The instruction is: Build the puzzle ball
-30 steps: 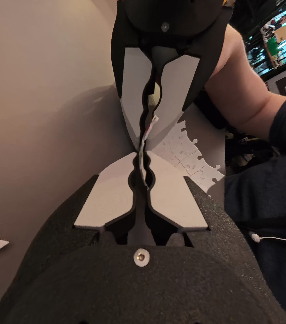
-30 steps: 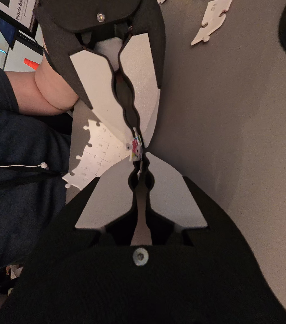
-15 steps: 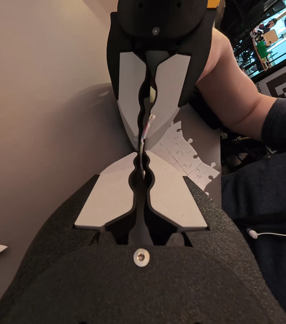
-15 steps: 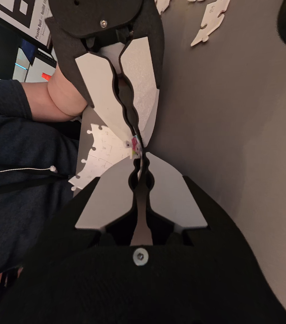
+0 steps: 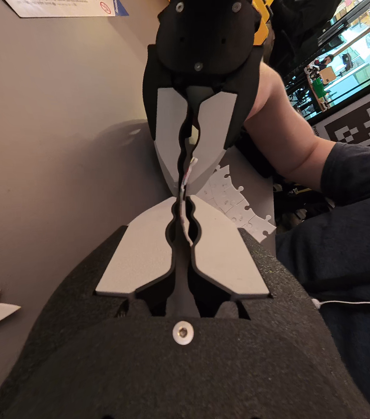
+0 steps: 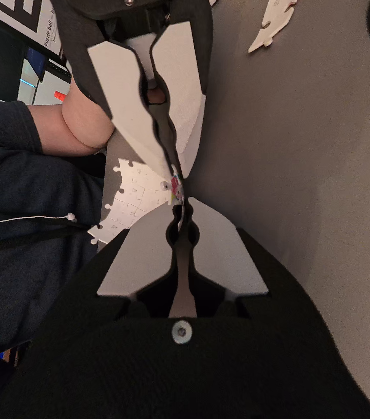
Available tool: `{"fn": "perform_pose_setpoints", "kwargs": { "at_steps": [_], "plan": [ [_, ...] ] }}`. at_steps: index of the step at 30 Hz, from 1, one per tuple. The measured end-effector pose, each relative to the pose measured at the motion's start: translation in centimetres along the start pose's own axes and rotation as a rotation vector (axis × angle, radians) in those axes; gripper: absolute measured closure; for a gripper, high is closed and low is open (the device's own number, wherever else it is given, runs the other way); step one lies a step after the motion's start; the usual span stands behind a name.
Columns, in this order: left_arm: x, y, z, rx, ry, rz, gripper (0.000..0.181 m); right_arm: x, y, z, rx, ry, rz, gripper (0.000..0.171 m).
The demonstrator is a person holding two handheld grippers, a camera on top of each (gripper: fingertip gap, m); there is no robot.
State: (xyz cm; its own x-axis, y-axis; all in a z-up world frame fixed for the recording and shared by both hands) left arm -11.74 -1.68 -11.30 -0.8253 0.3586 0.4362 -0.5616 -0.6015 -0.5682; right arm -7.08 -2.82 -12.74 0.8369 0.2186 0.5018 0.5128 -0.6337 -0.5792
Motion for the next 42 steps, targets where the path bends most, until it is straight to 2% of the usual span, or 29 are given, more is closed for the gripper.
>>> {"fn": "perform_pose_setpoints", "kwargs": {
  "at_steps": [10,15,27,31,36,42],
  "plan": [
    [0.1,0.3,0.2,-0.078,-0.09,-0.038,0.179,-0.3,0.0,0.0,0.01,-0.024,0.015,0.168],
    [0.2,0.5,0.0,-0.023,-0.05,-0.04,0.179,-0.4,0.0,-0.1,0.039,0.028,-0.031,0.168],
    [-0.1,1.1,-0.4,0.0,-0.074,-0.078,0.179,-0.4,0.4,-0.1,0.003,0.012,-0.039,0.167],
    [-0.3,1.2,-0.6,-0.012,-0.103,-0.091,0.179,1.0,0.0,0.6,0.03,0.104,-0.012,0.142],
    [-0.3,1.2,-0.7,0.046,-0.08,-0.092,0.179,2.2,-1.4,0.7,0.134,0.216,0.056,0.138],
    [-0.3,1.0,-1.0,0.098,-0.098,-0.096,0.179,2.6,-2.7,1.5,0.392,0.553,-0.016,0.091]
  ]
}}
Point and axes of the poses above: each gripper's, where its closed fingertips meet, x back along the fingers, y out of its underside, z = x × y across the jaws, the point moved 3 cm from there along x, back along the fingers, and after that the axes turned 5 degrees about x, right-handed, at the moved point
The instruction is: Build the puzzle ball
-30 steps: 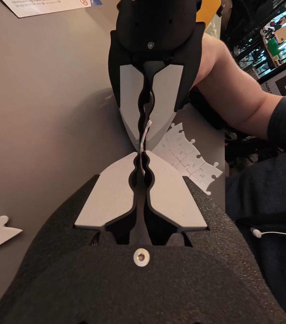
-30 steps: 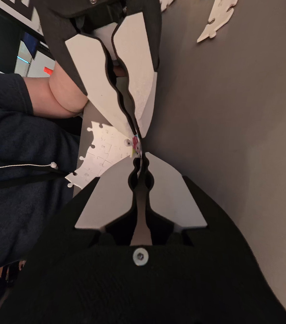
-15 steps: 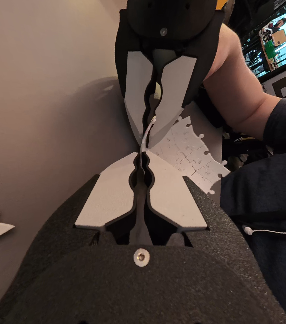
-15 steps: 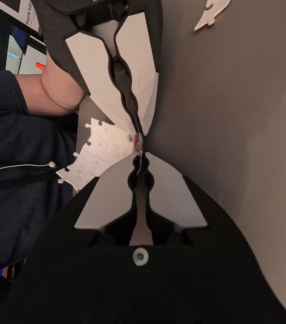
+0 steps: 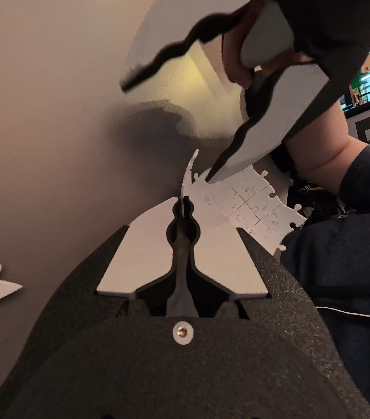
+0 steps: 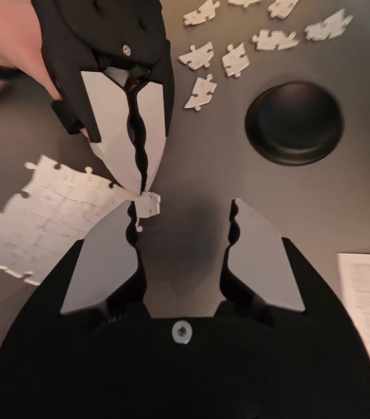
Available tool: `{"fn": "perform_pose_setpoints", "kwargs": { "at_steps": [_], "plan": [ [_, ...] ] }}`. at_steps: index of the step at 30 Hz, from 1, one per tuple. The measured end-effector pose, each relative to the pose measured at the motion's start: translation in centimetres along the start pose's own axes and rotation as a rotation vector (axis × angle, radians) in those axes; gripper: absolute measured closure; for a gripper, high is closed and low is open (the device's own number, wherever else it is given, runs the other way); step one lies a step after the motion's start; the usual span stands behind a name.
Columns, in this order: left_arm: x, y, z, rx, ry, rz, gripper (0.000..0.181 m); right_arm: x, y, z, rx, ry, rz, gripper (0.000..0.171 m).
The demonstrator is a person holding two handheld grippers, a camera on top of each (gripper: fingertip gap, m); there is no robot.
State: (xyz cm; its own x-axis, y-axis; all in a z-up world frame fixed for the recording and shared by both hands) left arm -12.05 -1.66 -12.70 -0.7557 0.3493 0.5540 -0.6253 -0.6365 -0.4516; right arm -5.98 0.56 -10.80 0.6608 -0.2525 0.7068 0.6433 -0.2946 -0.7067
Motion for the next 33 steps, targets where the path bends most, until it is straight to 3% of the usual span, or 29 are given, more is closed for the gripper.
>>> {"fn": "perform_pose_setpoints", "kwargs": {
  "at_steps": [3,6,17,33],
  "plan": [
    [0.0,-0.1,0.0,0.004,-0.01,-0.001,0.179,0.1,-0.3,0.4,0.142,0.148,-0.046,0.079],
    [-0.1,-0.1,-0.1,0.008,-0.018,-0.005,0.179,-0.7,0.1,0.6,0.162,0.175,-0.115,0.073],
    [1.6,-0.7,-0.3,0.029,-0.028,0.058,0.168,-2.0,1.0,1.0,0.101,0.099,-0.254,0.073],
    [0.0,0.5,-0.2,-0.054,-0.105,-0.109,0.172,-2.8,0.7,0.8,0.078,0.009,-0.4,0.073]
  ]
}}
Point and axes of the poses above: each gripper's, where its closed fingertips meet, x back along the fingers, y out of its underside, z = x × y across the jaws, the point moved 3 cm from there along x, back along the fingers, and after that the axes turned 5 degrees about x, right-handed, at the moved point
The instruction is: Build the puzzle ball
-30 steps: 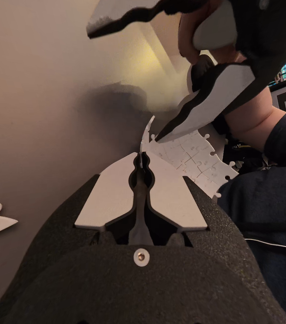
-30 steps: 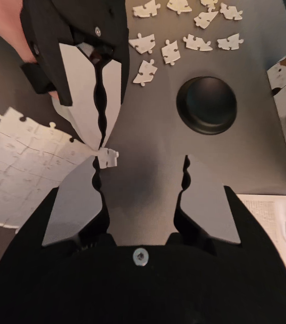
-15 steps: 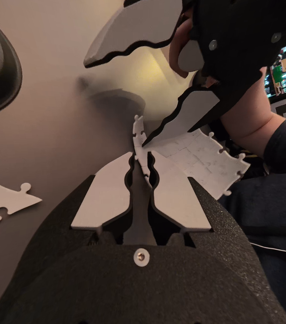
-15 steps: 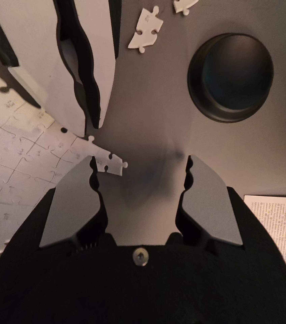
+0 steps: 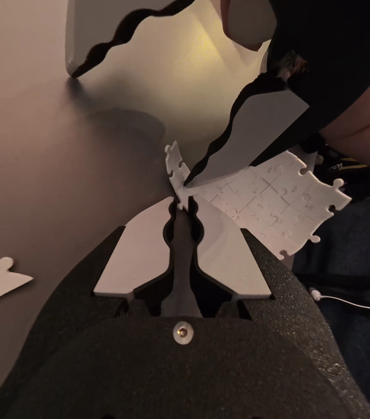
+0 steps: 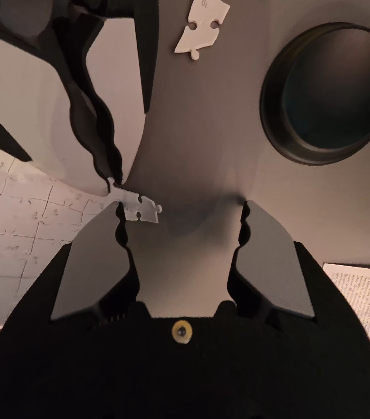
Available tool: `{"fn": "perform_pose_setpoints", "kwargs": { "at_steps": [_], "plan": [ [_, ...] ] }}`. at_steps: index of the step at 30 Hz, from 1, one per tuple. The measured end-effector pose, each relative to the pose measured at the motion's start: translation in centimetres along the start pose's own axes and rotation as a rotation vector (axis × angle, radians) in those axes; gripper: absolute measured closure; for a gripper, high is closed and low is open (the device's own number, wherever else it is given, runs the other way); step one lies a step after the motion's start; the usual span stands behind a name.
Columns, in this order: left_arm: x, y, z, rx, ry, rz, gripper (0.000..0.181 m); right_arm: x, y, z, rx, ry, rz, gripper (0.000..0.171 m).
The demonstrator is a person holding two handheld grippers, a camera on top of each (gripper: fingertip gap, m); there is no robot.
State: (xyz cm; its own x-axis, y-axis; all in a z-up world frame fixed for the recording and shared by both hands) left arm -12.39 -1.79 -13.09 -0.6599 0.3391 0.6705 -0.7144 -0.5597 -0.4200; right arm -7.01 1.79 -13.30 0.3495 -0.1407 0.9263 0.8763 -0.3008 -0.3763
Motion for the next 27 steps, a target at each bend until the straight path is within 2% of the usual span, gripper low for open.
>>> {"fn": "perform_pose_setpoints", "kwargs": {
  "at_steps": [3,15,19,27],
  "plan": [
    [-0.1,0.0,-0.2,-0.019,-0.034,-0.023,0.181,-0.1,0.0,-0.1,0.008,-0.002,-0.015,0.072],
    [-0.3,0.0,-0.1,-0.019,-0.029,-0.035,0.181,0.0,0.0,-0.2,-0.035,-0.03,0.021,0.069],
    [-0.2,0.0,-0.1,0.006,-0.012,-0.024,0.181,-0.3,0.1,-0.2,-0.02,0.008,-0.015,0.067],
    [1.9,0.4,-0.7,0.048,-0.012,0.067,0.171,-0.3,0.3,-0.3,-0.014,0.013,0.012,0.063]
  ]
}}
Point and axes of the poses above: each gripper's, where its closed fingertips meet, x back along the fingers, y out of its underside, z = x × y across the jaws, the point moved 3 cm from there along x, back along the fingers, and after that the axes turned 5 degrees about x, right-handed, at the moved point
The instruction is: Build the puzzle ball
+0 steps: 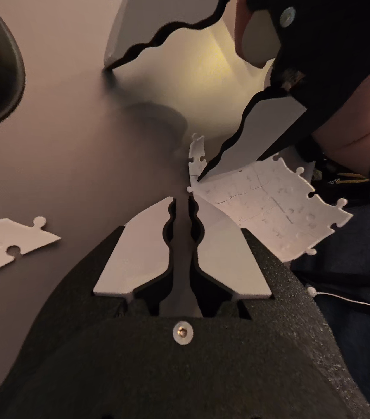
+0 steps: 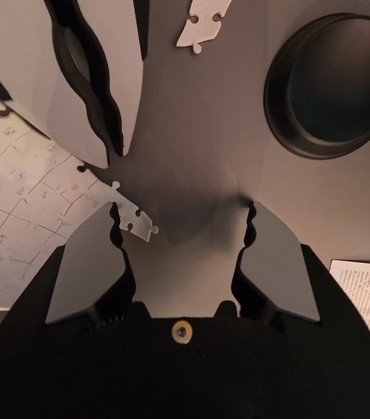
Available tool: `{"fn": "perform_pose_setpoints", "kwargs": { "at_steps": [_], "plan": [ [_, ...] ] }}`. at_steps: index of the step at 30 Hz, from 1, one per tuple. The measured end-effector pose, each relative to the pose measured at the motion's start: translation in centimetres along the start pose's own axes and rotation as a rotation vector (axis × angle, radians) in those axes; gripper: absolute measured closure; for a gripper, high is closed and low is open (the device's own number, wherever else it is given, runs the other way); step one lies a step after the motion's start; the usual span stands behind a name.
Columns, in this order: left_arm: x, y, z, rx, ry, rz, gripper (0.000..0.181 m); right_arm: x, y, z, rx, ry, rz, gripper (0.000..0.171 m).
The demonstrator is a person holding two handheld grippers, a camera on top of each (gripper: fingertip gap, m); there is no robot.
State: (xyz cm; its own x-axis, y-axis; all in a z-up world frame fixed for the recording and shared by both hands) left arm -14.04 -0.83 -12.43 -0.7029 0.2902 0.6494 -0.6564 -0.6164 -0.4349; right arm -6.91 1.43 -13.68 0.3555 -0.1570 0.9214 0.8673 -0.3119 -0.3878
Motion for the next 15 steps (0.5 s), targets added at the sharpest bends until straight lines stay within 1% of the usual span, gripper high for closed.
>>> {"fn": "perform_pose_setpoints", "kwargs": {
  "at_steps": [3,10,15],
  "plan": [
    [0.46,-0.2,0.16,-0.002,0.007,0.026,0.171,0.0,0.04,0.0,0.005,0.003,0.018,0.063],
    [0.55,-0.18,0.29,-0.007,0.009,0.027,0.171,0.1,-0.01,-0.03,0.026,0.022,0.039,0.063],
    [0.62,-0.26,0.34,-0.005,0.011,0.037,0.17,-0.04,-0.01,0.09,0.029,-0.001,0.069,0.062]
  ]
}}
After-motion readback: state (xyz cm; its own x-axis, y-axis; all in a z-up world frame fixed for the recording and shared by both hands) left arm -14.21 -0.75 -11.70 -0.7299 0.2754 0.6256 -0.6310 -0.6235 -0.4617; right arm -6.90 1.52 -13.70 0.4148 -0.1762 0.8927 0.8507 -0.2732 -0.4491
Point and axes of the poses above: each gripper's, where its closed fingertips meet, x back along the fingers, y out of its underside, z = x × y across the jaws, the point moved 3 cm from there along x, back along the fingers, and after that the axes turned 5 degrees about x, right-handed, at the moved point
